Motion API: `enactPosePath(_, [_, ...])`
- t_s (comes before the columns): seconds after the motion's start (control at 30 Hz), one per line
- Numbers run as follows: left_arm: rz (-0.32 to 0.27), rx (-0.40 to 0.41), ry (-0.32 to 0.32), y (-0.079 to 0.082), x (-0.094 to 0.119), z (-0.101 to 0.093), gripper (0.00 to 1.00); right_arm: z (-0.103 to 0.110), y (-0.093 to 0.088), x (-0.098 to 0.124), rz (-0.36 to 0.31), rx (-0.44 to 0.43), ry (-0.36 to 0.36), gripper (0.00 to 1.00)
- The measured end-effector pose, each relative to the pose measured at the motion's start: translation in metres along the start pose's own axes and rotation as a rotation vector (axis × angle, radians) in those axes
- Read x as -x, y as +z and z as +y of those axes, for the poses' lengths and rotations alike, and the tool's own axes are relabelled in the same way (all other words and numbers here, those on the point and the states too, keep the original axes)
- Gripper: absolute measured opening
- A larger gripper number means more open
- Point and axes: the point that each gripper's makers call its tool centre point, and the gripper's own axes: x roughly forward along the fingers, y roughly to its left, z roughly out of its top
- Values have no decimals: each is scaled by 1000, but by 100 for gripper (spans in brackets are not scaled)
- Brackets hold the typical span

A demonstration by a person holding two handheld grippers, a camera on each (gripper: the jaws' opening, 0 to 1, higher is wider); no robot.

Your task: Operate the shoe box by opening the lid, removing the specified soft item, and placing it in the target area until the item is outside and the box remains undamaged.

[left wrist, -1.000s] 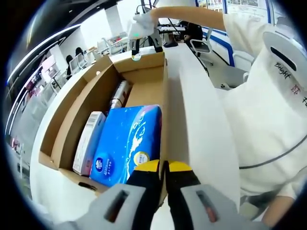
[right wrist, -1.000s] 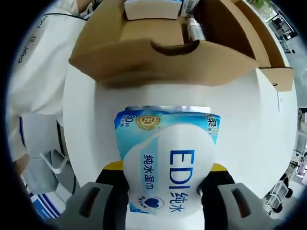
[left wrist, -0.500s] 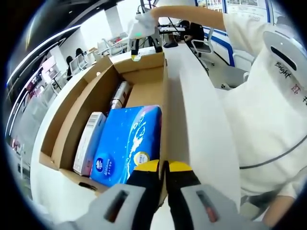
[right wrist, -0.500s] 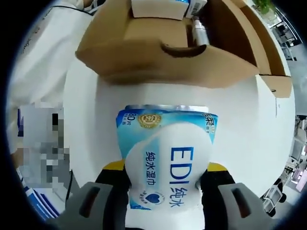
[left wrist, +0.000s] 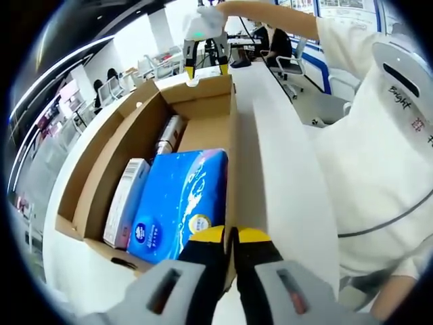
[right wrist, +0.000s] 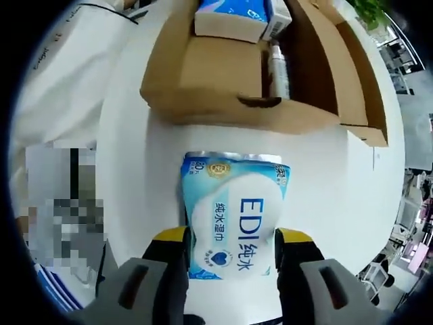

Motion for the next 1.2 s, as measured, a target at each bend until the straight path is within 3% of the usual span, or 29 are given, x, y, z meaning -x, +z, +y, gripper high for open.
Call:
enactPosePath(0.2, [-3, 0, 1, 0, 0, 0, 3, -9, 14, 16, -42, -34, -42, 49])
enactPosePath(0.33, [-5, -3, 1, 0, 0, 0, 3, -19, 31, 25, -161, -140, -96, 40])
enactPosePath(0.47, [-5, -3, -1, 0, 0, 0, 3, -22, 31, 30, -213, -202, -98, 41])
enactPosePath(0.57, [-6, -4, 0, 1, 0, 1, 3, -27, 33, 35, -288, -267, -117, 41])
enactPosePath(0.77, [-4, 0, 2, 1, 0, 1, 4, -52, 32, 42, -404, -321, -264, 41])
enactPosePath(1.0, [-2, -1, 4, 1, 0, 1, 4, -54, 44, 53, -607, -445, -256, 47])
enactPosePath(1.1, [-3, -20, 11, 1, 0, 0, 4, -53, 49, 58, -703, -525, -213, 44])
enactPosePath(1.2, [-12, -24, 13, 1, 0, 0, 4, -57, 49, 70, -763, -546, -240, 42])
